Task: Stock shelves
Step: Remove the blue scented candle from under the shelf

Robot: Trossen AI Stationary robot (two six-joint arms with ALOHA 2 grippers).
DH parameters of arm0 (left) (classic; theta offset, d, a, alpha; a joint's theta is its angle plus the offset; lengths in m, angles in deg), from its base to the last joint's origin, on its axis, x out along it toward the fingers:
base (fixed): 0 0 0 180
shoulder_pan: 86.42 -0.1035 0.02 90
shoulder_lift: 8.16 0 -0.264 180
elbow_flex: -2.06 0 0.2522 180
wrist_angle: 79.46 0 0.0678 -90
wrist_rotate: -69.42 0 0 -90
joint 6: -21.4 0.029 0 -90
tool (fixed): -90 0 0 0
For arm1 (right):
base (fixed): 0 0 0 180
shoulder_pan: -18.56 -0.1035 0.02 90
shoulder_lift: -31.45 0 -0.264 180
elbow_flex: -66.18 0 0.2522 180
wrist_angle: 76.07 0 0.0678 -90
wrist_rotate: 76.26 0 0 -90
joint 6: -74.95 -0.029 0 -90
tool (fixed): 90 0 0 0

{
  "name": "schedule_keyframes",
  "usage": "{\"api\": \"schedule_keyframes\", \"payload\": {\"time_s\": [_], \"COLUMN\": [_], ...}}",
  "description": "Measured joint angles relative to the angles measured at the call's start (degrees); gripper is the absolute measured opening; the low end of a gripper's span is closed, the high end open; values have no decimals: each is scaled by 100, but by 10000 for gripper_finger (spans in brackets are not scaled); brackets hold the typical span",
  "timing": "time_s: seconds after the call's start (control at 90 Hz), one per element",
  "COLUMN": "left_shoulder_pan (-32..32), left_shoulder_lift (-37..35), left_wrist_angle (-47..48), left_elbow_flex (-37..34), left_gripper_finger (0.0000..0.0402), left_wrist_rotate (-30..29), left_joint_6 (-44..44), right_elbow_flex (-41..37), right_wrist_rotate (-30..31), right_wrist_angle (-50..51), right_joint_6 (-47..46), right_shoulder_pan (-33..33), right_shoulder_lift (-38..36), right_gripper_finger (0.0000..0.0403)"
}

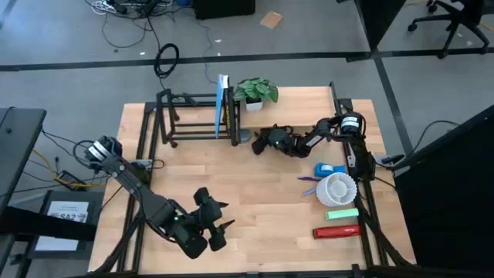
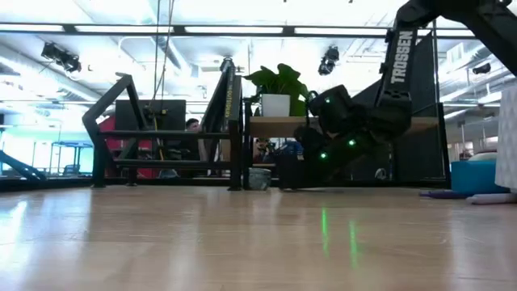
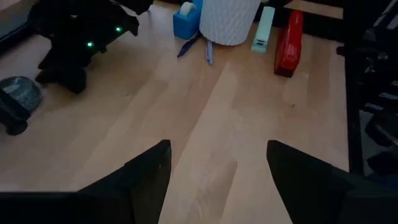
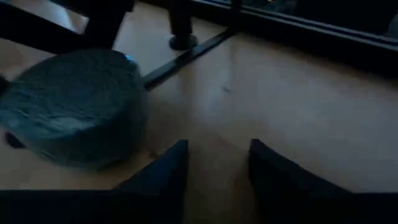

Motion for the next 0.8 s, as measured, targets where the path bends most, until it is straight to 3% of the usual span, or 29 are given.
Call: {"api": "schedule_keyframes", "payload": {"time_s": [0.222,0.544,0.8], "left_shoulder_pan": [0,0,2], "left_shoulder_lift": [0,0,0], "left_wrist_angle": [-4,-4,-5], "left_elbow_flex": [0,0,0], "left_gripper_finger": [243,243,243], "left_wrist_rotate": [0,0,0], "left_joint_6": [0,0,35], "right_elbow_flex": [196,70,-572], "right_wrist_rotate": [-728,-1766,-1958], "right_wrist_angle": [96,0,116], "right_joint_6": [89,802,1321], "right_shoulder_pan": [91,-63,-691], "right_shoulder_lift": [2,-12,-653], "right_gripper_finger": [7,2,1]}}
